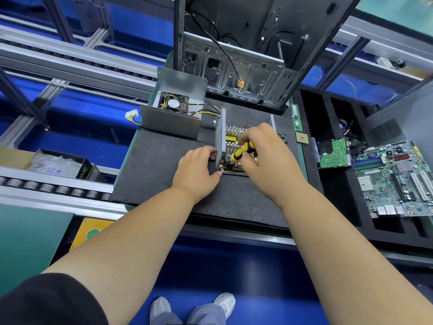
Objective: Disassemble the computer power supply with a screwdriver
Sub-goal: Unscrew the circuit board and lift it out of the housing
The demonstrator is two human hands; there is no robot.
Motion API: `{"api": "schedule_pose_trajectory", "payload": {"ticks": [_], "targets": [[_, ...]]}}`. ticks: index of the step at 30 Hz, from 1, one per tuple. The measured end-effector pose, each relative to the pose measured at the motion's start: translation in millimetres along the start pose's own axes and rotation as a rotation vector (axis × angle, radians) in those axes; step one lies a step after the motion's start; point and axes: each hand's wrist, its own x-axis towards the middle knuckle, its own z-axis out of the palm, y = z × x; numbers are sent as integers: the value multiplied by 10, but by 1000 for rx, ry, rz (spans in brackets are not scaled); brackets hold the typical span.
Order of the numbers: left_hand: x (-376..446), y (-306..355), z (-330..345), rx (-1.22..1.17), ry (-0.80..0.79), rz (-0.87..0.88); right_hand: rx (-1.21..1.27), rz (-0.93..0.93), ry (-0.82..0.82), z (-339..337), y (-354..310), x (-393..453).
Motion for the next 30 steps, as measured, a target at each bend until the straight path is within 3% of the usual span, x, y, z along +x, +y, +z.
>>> {"api": "schedule_pose_trajectory", "payload": {"ticks": [10,17,21,25,28,30], "targets": [[8,-10,15,2,9,9,89,19,12,42,97,-81],[-4,-12,-2,-4,-3,6,451,145,246,-153,181,-43],[-10,6,-21,-5,-11,0,776,123,205,-338,234,65],[-38,-2,-38,-34,-14,-23,412,-70,62,-414,373,277],[-55,21,-35,-51,19,-62,16,-148,-186,-318,442,487],[-62,44,-23,-39,42,-88,-22,-156,-285,-245,469,566]]}}
